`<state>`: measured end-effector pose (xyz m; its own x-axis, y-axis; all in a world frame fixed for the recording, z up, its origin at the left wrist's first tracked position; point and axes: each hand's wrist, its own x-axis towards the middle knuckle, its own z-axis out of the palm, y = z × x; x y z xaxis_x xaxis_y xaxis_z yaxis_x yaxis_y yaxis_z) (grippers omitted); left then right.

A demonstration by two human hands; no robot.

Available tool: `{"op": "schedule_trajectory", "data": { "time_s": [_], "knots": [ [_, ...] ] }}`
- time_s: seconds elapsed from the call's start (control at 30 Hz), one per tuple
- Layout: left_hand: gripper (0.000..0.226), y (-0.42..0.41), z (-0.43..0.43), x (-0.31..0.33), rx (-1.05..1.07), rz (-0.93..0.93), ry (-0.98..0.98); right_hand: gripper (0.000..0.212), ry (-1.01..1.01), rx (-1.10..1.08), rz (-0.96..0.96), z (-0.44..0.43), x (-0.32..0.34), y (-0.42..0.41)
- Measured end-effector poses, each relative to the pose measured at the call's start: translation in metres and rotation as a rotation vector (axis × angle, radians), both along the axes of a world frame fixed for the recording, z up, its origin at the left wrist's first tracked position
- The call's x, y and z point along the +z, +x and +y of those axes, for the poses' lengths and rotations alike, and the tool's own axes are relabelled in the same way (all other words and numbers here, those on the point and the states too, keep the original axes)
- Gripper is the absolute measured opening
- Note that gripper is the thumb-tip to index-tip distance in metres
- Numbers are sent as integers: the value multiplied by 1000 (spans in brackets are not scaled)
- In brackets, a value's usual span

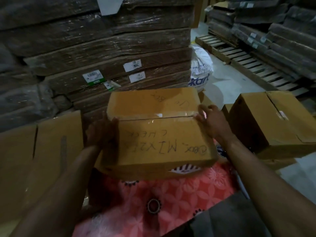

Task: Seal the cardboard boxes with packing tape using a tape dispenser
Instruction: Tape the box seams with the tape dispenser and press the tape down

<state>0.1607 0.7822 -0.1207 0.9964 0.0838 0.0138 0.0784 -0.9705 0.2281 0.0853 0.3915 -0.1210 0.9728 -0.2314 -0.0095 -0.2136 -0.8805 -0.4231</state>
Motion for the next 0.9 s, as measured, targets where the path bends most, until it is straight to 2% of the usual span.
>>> {"op": "schedule_trajectory", "data": {
  "time_s": [0.07, 0.13, 0.23, 0.3, 0.43, 0.5, 0.57, 0.63, 0.7, 0.77, 0.83, 0.9],
  "knots": [
    [72, -29, 0, 2, 62, 24, -17, 44, 126, -79, -61, 17, 6, -10],
    [69, -63, -1, 3, 80, 12, -103, 39, 159, -101, -92, 32, 7, -27],
    [78, -100, 3, 0, 13, 91, -60, 40, 29, -21, -86, 39, -1, -49],
    [78, -122, 6, 5, -47, 187, 36, 51, -72, 57, -55, 34, -7, -56],
    [36, -142, -12, 31, -79, 126, 87, 66, -186, 113, 74, 25, -17, -58],
    [26, -139, -35, 38, -215, 135, 65, 69, -192, 106, 112, 29, -21, -62],
    [56, -130, -59, 31, -527, 225, 89, 67, -174, 149, 109, 32, -14, -71],
    [74, -121, -85, 16, -745, 237, 150, 53, 41, 187, -16, 26, -2, -81],
    [77, -110, -105, 1, -814, 217, 162, 36, 335, 11, -250, 14, 2, -100],
    [81, -105, -116, -11, -794, 164, 126, 27, 376, -304, -425, -6, -9, -127],
    [82, -105, -119, -16, -775, 116, 128, 25, 328, -543, -396, -31, -33, -155],
    [81, -108, -119, -19, -770, 86, 139, 23, 287, -612, -153, -55, -65, -179]
  ]
}}
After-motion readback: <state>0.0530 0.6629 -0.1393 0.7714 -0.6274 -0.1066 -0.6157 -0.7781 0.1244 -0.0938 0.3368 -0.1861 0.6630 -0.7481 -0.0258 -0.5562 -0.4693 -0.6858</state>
